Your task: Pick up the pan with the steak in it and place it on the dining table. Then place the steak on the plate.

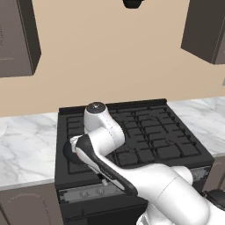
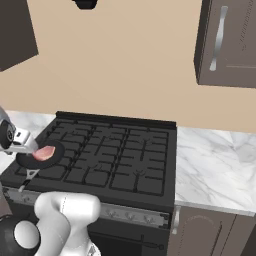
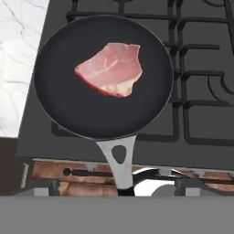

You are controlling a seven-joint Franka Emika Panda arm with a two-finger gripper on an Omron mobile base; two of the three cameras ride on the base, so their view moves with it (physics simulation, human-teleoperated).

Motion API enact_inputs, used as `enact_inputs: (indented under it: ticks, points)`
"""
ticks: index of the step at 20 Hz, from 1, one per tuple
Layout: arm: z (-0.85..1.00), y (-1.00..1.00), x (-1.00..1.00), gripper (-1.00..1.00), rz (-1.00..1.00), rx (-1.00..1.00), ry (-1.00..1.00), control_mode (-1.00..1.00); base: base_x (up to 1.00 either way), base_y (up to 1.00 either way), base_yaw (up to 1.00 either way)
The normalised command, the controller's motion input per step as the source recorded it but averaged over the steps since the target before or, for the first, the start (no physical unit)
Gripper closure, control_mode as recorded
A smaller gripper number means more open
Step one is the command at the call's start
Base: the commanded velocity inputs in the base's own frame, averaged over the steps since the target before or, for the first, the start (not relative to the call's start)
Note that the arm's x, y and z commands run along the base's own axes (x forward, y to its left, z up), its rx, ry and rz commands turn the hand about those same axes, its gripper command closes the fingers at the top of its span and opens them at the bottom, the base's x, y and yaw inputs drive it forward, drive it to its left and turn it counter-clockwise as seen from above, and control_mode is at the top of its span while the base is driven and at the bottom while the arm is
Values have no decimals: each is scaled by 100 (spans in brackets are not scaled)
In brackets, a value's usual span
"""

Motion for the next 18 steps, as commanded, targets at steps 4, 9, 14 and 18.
enact_inputs:
  ticks: [4, 9, 14, 18]
  points:
    - [-49, 3, -2, -100, 0, 5, 0, -100, 0, 0, 0]
    - [-45, 0, 0, -100, 1, 0, -4, -100, 0, 0, 0]
    - [-37, 0, 0, -100, 1, 0, -5, -100, 0, 0, 0]
    - [-34, 0, 0, -100, 1, 0, -4, -100, 0, 0, 0]
